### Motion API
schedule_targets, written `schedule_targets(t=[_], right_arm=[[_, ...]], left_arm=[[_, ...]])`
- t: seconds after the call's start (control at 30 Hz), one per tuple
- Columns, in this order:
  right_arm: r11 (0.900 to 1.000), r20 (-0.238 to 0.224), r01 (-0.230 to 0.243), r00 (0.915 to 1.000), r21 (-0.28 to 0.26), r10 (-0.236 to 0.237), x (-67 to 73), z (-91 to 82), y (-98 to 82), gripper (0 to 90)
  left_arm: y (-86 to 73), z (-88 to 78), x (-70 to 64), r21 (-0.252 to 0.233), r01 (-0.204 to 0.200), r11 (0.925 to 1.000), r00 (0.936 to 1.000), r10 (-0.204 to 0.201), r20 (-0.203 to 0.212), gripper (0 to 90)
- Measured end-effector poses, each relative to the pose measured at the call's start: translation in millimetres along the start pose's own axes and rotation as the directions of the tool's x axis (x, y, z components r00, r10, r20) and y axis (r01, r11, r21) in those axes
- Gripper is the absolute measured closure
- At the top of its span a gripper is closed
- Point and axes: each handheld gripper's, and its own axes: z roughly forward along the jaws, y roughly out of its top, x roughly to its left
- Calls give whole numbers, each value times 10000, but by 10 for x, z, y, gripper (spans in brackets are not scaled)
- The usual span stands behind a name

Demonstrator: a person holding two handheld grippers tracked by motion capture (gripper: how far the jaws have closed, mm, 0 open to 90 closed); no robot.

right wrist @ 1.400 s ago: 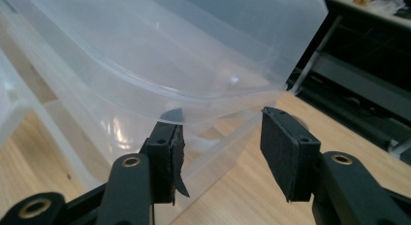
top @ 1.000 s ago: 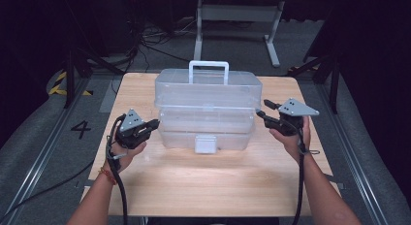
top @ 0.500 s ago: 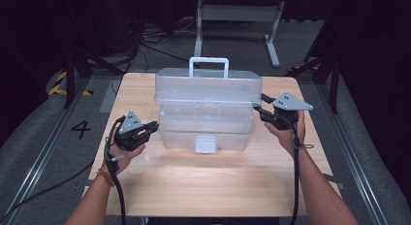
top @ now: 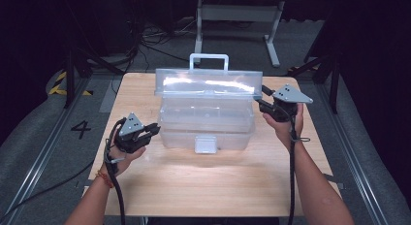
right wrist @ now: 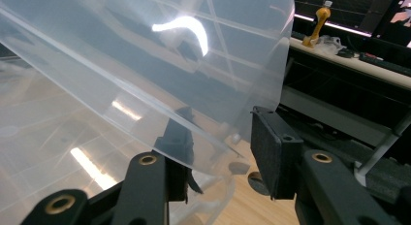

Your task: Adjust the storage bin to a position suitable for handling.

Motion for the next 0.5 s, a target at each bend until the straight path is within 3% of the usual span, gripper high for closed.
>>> schedule_targets(t=[0.27, 0.5], right_arm=[[9999, 312, 142, 9994, -3, -142, -36, 49, 69, 663], [9997, 557, 240, 9981, 88, -245, -63, 94, 133, 685]], left_arm=[[-11, 8, -12, -12, -143, 9999, 9995, 144, 282, 763], [-2, 11, -26, 45, -279, 9996, 9992, 277, 274, 723]])
